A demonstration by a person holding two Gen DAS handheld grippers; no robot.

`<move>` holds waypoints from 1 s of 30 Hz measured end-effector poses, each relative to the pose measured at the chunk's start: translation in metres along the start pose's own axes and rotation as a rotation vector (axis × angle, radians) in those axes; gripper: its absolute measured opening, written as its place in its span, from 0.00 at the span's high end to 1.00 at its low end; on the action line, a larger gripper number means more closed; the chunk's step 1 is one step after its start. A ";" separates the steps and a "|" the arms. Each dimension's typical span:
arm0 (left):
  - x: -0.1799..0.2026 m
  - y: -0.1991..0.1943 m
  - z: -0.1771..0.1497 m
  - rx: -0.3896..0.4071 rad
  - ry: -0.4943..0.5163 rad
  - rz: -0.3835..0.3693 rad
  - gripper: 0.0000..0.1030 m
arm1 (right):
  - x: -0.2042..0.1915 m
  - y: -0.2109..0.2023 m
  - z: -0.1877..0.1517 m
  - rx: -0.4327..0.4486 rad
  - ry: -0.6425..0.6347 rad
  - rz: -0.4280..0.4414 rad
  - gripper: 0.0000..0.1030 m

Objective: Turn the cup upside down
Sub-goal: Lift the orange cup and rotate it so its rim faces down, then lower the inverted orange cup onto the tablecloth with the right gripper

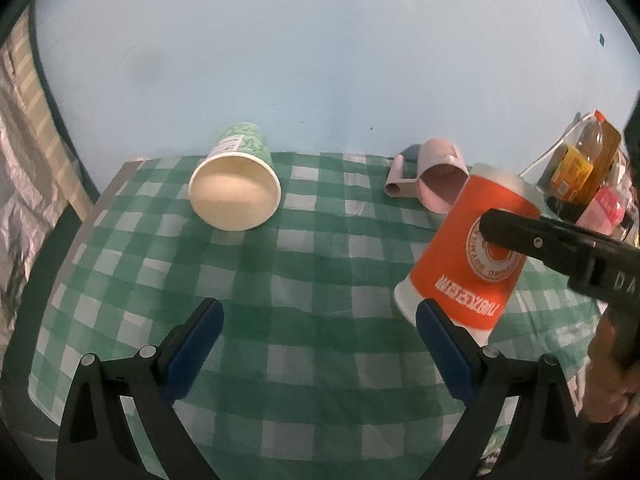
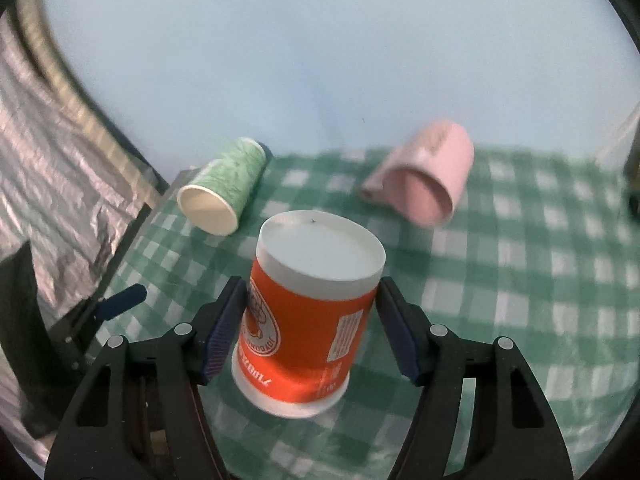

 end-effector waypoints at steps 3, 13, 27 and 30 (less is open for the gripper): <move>-0.002 -0.003 -0.003 0.005 -0.021 -0.005 0.05 | -0.011 -0.011 0.000 0.110 -0.132 -0.063 0.34; -0.008 -0.005 -0.012 0.012 -0.064 0.004 0.05 | -0.032 -0.029 -0.004 0.286 -0.361 -0.198 0.35; -0.005 -0.002 -0.019 -0.006 -0.055 -0.002 0.05 | -0.035 -0.008 -0.036 0.256 -0.416 -0.209 0.35; -0.006 -0.002 -0.020 -0.007 -0.059 -0.005 0.05 | -0.034 -0.005 -0.042 0.250 -0.415 -0.206 0.35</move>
Point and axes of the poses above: each gripper's, at about its wrist camera, not at the fingertips, and y roughly the way its jaws point, x to its right, z to its top, the point moved 2 cm from there along y, roughly the way its jaws point, and after that the axes turned 15 degrees about x, right-handed, at the moved point
